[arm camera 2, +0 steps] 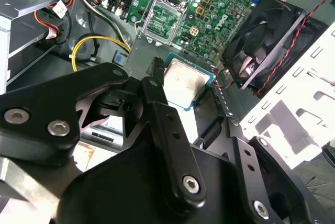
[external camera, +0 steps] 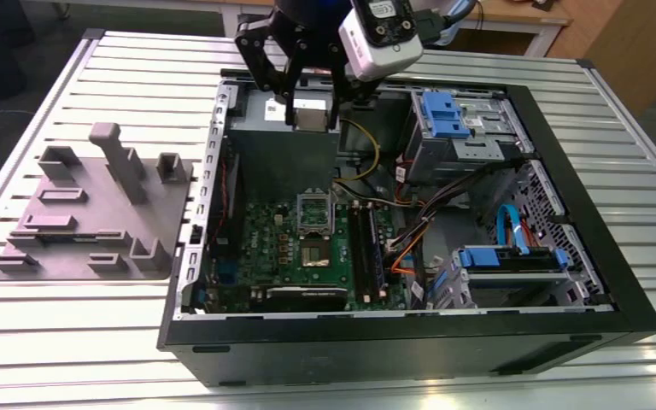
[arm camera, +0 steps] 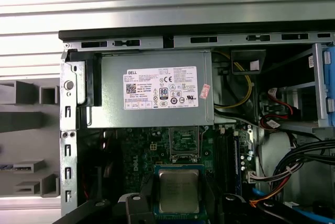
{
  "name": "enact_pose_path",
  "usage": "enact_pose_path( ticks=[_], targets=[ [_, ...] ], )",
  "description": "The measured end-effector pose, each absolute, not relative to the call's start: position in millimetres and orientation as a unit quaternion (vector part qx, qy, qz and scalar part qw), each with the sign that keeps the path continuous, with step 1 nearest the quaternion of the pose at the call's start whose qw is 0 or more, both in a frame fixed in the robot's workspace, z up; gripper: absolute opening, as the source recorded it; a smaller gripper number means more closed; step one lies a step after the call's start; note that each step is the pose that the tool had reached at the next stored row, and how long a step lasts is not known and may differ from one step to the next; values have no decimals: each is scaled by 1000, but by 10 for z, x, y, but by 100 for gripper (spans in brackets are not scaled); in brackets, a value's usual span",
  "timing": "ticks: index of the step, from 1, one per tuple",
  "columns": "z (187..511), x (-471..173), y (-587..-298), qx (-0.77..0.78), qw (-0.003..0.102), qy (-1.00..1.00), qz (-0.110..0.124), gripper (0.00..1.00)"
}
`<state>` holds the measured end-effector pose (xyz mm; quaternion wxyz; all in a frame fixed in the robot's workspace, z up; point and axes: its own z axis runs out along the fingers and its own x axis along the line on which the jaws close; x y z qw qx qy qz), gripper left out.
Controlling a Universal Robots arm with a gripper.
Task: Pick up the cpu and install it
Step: 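Place the cpu into insertion slot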
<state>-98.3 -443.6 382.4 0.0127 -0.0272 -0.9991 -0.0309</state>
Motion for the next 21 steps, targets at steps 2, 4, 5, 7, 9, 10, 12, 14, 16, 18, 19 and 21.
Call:
enact_pose_path(
  ticks=[2, 4, 5, 7, 9, 10, 12, 14, 16, 18, 19, 21],
  targets=[
    [3821, -983, -4437, -27, 13, -999, -31, 47],
    [3817, -983, -4440, -27, 13, -999, -31, 47],
    [3815, -983, -4443, -27, 13, -999, -31, 47],
    [3813, -982, -4453, -27, 13, -999, -31, 47],
    [3810, -983, -4463, -27, 13, -999, -31, 47],
    [3808, -983, -4466, -27, 13, -999, -31, 47],
    [3804, -983, -4470, -27, 13, -999, -31, 47],
    [3799, -983, -4472, -27, 13, -999, -31, 47],
    [3792, -983, -4474, -27, 13, -999, -31, 47],
    [3789, -983, -4475, -27, 13, -999, -31, 47],
    [3787, -983, -4475, -27, 13, -999, -31, 47],
    [3783, -983, -4475, -27, 13, -999, -31, 47]
  ],
)
